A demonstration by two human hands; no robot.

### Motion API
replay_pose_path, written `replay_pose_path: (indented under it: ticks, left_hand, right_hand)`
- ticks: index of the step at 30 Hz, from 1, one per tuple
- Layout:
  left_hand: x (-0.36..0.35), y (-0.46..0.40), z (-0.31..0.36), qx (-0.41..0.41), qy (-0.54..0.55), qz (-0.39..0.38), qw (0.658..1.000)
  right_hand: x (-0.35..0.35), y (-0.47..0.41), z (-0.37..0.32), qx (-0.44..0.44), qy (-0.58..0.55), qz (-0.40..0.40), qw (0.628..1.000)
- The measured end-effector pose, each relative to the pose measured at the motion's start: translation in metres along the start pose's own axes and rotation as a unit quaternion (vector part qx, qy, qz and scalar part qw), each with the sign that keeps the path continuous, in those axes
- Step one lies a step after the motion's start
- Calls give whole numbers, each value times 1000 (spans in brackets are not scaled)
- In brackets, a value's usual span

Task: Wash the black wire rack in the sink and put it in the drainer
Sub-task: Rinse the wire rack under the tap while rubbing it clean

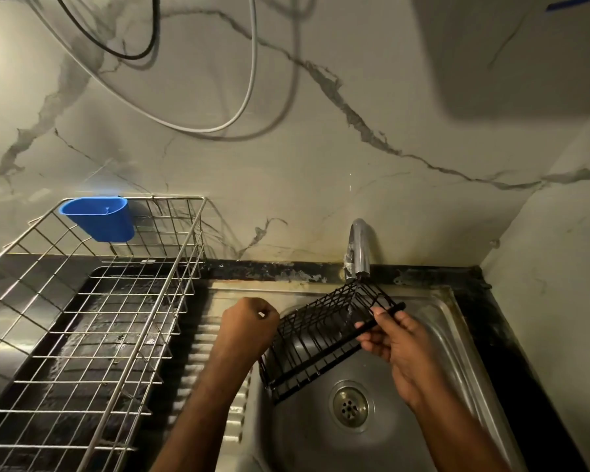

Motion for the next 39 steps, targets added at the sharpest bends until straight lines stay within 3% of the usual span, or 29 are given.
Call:
replay_pose_path:
  ticks: [12,22,39]
  left_hand:
    - [-27,8,3,-33,7,-93,995]
    - [-13,4,0,-6,75,-41,996]
    - [-6,-7,-12,-10,48,15,999]
  right_hand:
    - [8,8,8,-19,1,2,1000]
    - [-3,14,2,-22,-21,-33,999]
    - [-18,9,1,-25,9,-53,998]
Point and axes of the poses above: each hand's wrist, its own y-axis away from the middle knuckle, its own x-axis out of the back of the hand, z = x × y, the point moved 8 cm from there along -y, towards the middle knuckle, and after that the axes turned 5 degrees about -y, right-handed, at the moved point
